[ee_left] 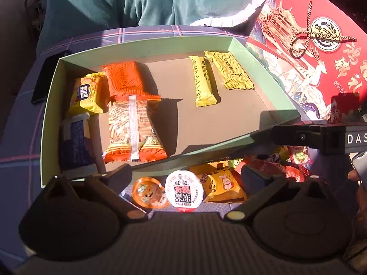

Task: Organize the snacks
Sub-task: 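Grasp the red candy bag with the left gripper while the right grasps a red stick snack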

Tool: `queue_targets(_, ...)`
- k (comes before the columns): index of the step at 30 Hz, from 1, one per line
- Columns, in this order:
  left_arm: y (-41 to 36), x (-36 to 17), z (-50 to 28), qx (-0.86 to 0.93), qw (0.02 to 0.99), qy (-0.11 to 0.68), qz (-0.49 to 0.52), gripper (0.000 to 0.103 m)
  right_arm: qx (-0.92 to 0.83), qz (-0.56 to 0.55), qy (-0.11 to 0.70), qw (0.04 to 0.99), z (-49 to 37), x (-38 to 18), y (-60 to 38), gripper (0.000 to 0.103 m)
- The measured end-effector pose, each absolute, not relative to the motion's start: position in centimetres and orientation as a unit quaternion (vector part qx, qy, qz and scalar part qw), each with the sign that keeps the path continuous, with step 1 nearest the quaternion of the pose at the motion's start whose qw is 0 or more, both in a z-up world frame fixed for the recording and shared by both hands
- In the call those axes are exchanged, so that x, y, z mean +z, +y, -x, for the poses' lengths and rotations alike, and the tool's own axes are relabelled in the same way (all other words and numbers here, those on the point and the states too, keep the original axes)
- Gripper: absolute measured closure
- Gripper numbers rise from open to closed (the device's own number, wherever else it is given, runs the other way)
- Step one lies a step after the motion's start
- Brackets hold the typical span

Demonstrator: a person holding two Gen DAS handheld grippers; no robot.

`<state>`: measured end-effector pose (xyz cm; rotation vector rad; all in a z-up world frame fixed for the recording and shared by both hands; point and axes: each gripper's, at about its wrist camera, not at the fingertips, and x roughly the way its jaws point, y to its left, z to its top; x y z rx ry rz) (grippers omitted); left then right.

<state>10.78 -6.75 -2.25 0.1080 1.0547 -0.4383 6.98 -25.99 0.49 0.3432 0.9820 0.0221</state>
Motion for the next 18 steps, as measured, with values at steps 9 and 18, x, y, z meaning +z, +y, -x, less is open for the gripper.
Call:
queue_targets(9,-3.1,-3.8,-6.3,-0.178,0.830,0.528,-0.028,0.000,0.007,-0.120,0.490,0.864,-4.7,-2.6,-24.1,0.022)
queue_targets(18,1.8,-5.9,-4.4,-0.110,0.820,0.560,0.040,0.000,0.012,-0.066,0.515,0.854,-3.6,-3.7,-20.6,0.072)
